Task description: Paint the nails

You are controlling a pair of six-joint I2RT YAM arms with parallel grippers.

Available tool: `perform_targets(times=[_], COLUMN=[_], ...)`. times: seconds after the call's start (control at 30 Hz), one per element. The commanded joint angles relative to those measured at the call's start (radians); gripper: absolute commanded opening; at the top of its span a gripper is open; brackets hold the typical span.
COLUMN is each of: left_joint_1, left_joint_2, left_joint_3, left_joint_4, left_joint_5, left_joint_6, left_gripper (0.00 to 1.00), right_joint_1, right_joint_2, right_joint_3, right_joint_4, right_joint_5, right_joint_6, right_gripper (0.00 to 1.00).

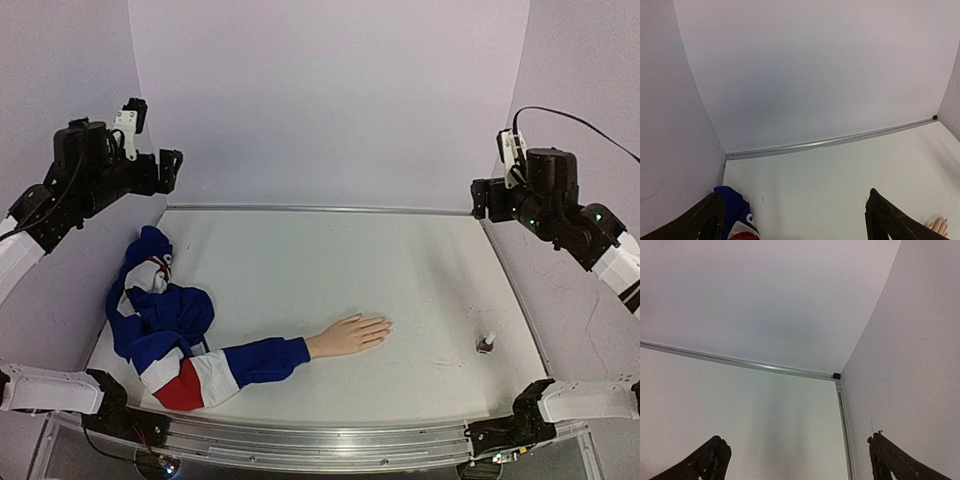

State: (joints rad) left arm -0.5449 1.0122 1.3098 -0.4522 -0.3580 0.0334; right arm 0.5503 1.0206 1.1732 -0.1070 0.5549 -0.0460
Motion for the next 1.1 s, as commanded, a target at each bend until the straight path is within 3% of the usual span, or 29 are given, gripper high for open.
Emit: perform_targets(times=[0.0,0.2,0.53,0.8,1.07], left_joint_1=[0.089,0.144,0.101,0.058,0.049], left_joint_2=[0.052,0.161,0.341,0.365,0.369], left_joint_3=[-0.051,-0.095,-0.087,-0.105,-0.118], left_joint_4=[0.074,0.110,0.183,0.227,0.260], left_joint_5=[0.119,0.242,0.443,0.509,0.546], left_joint_6=[-0.110,-0.171,-0.234,-0.262,-0.293], left_gripper=[0.99,0.99,0.99,0.99,0.99], right_joint_1=[-0.136,-0.307,-0.448,-0.473,-0.477], right_joint_2=[0.049,0.119,0.100,0.097,0.116], right_joint_3=[-0.023,-0.094,-0.409,-0.599,-0.616], right_joint_4=[-0.060,-0.210,-0.381,-0.375,-0.377], right_joint_5=[-0.129,-0.269,-0.473,-0.620,-0.613], right_joint_6=[0.120,0.292,0.666,0.783,0.799], right_gripper=[0.98,0.98,0.98,0.83,0.65])
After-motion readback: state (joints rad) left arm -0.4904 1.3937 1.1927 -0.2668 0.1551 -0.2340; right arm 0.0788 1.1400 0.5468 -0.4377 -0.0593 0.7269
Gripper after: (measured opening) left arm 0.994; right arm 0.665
